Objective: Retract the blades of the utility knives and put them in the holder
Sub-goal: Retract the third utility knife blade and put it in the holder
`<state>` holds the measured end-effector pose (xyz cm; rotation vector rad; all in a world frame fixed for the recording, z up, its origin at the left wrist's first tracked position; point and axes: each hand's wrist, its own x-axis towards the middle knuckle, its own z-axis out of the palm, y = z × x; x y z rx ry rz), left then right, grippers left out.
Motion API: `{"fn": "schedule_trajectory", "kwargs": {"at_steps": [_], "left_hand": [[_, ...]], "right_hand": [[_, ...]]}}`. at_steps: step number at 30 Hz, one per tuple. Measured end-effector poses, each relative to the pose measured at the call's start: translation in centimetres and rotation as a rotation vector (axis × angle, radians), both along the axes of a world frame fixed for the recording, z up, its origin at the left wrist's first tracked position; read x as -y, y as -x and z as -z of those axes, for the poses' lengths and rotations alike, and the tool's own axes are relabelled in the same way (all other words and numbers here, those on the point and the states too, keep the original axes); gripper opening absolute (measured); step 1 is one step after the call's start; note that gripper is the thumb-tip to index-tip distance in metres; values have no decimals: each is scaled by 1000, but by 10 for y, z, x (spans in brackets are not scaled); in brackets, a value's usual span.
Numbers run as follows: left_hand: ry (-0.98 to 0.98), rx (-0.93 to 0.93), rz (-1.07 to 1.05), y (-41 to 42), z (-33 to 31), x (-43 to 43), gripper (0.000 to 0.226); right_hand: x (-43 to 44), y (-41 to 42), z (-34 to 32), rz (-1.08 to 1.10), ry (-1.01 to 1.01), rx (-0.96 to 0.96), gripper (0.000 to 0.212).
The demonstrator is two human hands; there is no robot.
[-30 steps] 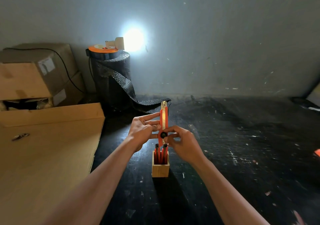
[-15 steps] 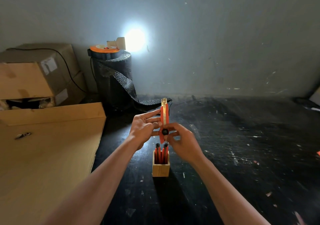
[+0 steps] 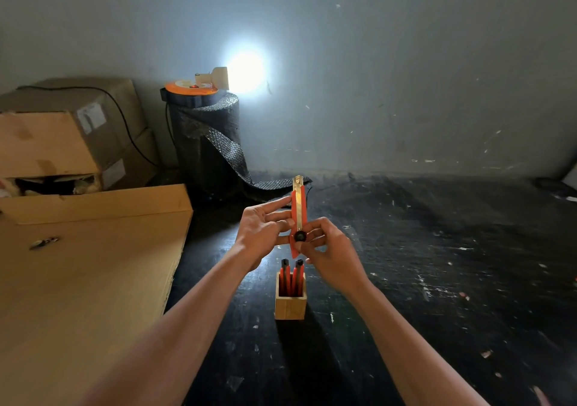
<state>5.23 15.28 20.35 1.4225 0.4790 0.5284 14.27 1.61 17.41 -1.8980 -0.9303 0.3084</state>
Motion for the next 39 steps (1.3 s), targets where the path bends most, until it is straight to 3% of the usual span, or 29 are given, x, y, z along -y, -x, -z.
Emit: {"fn": "schedule_trajectory", "kwargs": {"at_steps": [9,19,23,27,33,39], "left_hand": [[-8,17,-5,-1,0,2,51],[21,21,-12,1,17,-2,54],[68,20,21,2,35,-2,54],[33,-14,38,-2,60,1,50],[-195,-245,-168,-9,104,-5,44],[-327,-527,-147,-6,156,-3,70]], "right_hand": [[3,-3,0,-51,12,99,23],[-3,0,17,-1,2,78,24],[-6,-6,13,-20,-104,-140,45],[-13,-22,18,-32,-151,-164,28],[-19,-43,49,14,-73,-189,14],[-29,-54,89,34,78,-156,9]]}}
